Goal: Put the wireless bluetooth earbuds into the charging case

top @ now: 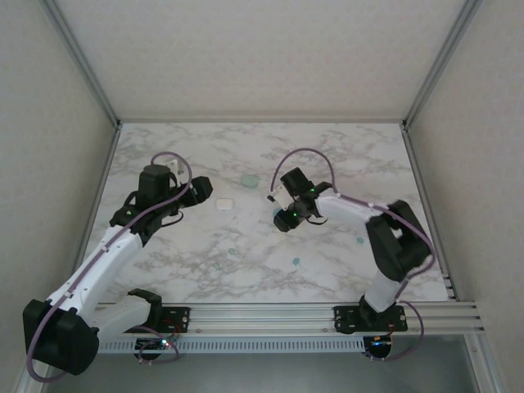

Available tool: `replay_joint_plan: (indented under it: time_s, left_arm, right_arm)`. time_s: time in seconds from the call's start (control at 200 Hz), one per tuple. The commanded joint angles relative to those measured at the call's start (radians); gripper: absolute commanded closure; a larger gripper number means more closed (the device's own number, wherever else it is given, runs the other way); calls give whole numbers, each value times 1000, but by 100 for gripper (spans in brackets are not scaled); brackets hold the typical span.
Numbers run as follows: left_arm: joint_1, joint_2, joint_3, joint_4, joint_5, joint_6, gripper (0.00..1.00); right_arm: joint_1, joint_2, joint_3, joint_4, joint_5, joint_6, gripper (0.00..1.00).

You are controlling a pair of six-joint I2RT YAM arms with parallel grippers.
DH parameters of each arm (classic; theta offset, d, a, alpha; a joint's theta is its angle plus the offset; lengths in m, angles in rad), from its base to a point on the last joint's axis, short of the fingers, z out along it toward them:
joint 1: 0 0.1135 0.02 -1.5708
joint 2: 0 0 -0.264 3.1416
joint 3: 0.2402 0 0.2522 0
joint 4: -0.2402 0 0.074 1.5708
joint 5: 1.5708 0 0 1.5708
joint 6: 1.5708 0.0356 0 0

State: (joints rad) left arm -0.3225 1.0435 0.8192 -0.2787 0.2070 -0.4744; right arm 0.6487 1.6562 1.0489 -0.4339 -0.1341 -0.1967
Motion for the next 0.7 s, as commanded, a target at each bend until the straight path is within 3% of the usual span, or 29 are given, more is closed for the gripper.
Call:
replay_joint_plan:
  time_s: [0.0,0.09,0.25,0.445,0.691]
  left_arm:
    - [2,1,38,68,135,-51,24]
    - [-19,0,55,137,231,-91,23]
    - [-121,30,152,162,290,-95,20]
    - [-265,135,300,155,320,-64,19]
    - [-333,249,388,140,340,-49,24]
  right_arm:
    - [10,-195,-41,152,-80,-21,63]
    - [13,-332,-91,249,-93,-46,63]
    - [20,-495,-148,379,-111,-75,64]
    - [35,-544,-119,386,-121,-86,63]
    - [40,-544,-94,385,-148,-85,63]
